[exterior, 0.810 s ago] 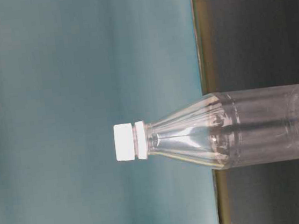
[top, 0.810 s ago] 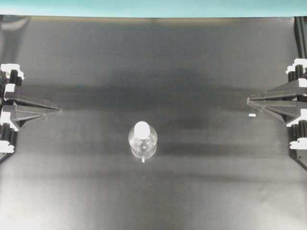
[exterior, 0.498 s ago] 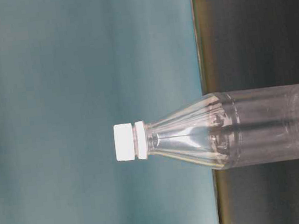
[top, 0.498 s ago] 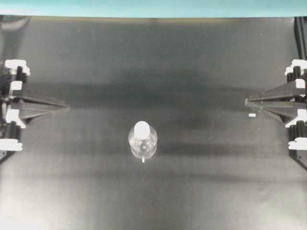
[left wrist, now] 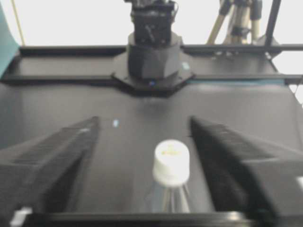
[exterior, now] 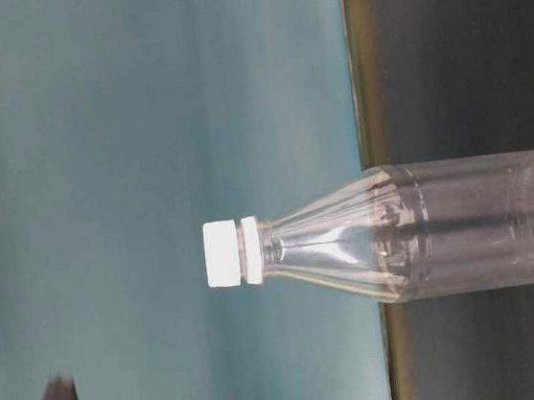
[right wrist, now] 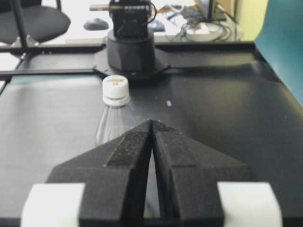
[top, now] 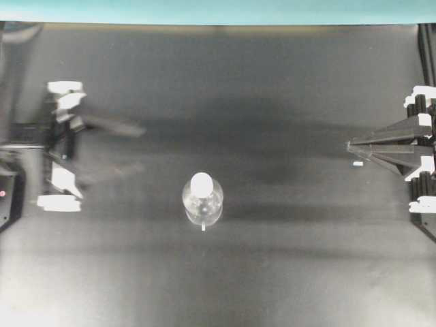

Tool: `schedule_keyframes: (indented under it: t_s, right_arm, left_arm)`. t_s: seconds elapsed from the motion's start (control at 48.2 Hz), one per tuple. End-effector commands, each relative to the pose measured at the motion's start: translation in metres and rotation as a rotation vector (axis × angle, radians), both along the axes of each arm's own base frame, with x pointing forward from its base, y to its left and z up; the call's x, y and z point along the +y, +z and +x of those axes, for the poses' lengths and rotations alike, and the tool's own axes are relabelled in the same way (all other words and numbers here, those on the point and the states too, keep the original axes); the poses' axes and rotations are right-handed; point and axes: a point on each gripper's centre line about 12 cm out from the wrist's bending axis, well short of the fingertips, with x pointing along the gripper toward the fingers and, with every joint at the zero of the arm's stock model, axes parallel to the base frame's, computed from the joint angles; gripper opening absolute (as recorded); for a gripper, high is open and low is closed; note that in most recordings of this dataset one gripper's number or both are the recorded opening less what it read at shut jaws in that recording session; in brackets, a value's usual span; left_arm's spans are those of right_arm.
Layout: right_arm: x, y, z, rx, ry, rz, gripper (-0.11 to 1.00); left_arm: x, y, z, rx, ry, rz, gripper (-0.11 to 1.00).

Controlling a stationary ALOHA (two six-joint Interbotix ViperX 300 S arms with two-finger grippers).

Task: Open the bottle cap by holding the bottle with the left arm and twisting the cap with the right arm.
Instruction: 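Move the left gripper to the clear bottle body and close around it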

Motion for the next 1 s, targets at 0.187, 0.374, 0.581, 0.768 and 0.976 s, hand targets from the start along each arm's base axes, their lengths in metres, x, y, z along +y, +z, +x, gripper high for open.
schedule_keyframes:
  t_s: [0.187, 0.374, 0.581, 0.768, 0.976]
  right_arm:
    - [-0.004, 0.012, 0.002, -0.032, -0.020, 0.015, 0.03]
    - [-0.004, 0.017, 0.000, -0.035, -0.021, 0.026, 0.03]
    - [-0.004, 0.020, -0.003, -0.008, -0.020, 0.046, 0.03]
    - [-0.004, 0.019, -0.004, 0.009, -0.019, 0.090, 0.03]
    - [-0.004, 0.019, -0.005, 0.012, -0.018, 0.115, 0.03]
  left_arm:
    - [-0.001, -0.013, 0.061, -0.003, -0.014, -0.016, 0.91]
    - [-0.007, -0.047, 0.087, 0.061, -0.037, -0.070, 0.95]
    - [-0.012, -0.083, 0.093, 0.157, -0.049, -0.100, 0.96]
    - [-0.016, -0.113, 0.093, 0.236, -0.054, -0.102, 0.96]
    - [-0.018, -0.144, 0.094, 0.322, -0.054, -0.100, 0.96]
